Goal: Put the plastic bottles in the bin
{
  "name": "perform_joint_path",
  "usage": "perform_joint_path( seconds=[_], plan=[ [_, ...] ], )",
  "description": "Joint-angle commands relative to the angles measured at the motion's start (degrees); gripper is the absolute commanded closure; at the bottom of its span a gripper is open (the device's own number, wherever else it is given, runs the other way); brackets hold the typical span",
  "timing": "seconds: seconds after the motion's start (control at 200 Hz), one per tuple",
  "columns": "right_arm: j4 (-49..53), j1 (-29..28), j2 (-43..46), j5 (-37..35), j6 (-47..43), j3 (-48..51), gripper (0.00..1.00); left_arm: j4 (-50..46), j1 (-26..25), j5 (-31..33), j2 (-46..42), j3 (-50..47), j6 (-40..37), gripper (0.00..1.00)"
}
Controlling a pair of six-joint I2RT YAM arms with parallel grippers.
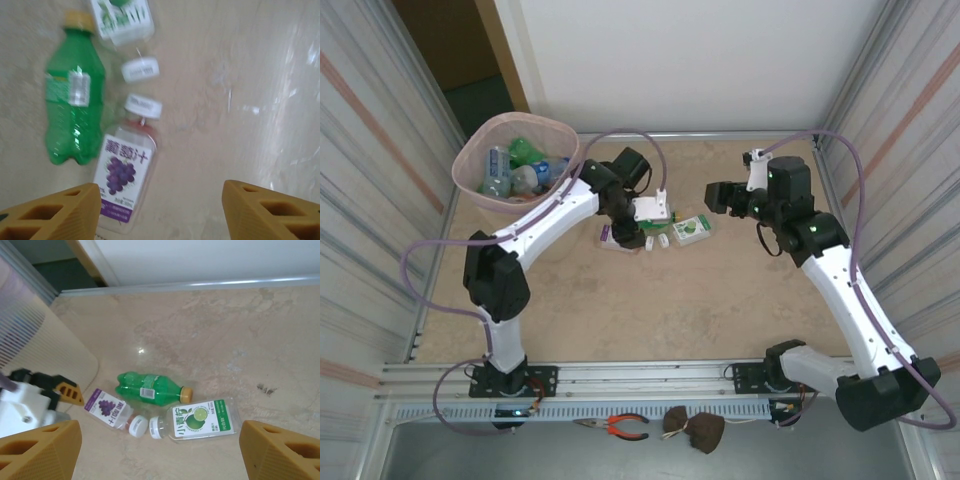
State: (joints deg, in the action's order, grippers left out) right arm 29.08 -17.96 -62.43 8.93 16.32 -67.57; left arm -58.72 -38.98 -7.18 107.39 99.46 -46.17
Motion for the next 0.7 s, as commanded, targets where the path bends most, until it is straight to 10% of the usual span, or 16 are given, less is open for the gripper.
perform_joint_path(
  seconds=[0.0,0.215,0.696],
  plan=[
    [0.27,0.64,1.79,0.67,1.09,0.18,0.19,4.64,1.54,2.11,-1.47,-5.61,-9.13,0.3],
    [0.1,0.82,2.18,0.96,1.26,0.58,0.19,14.69,5.3,-2.49,-1.58,-11.07,-10.85,0.02],
    [-0.46,1.1,2.05,1.79,1.24,0.74,0.19,15.83,6.85,-0.55,6.85,-9.38,-14.21,0.02]
  ],
)
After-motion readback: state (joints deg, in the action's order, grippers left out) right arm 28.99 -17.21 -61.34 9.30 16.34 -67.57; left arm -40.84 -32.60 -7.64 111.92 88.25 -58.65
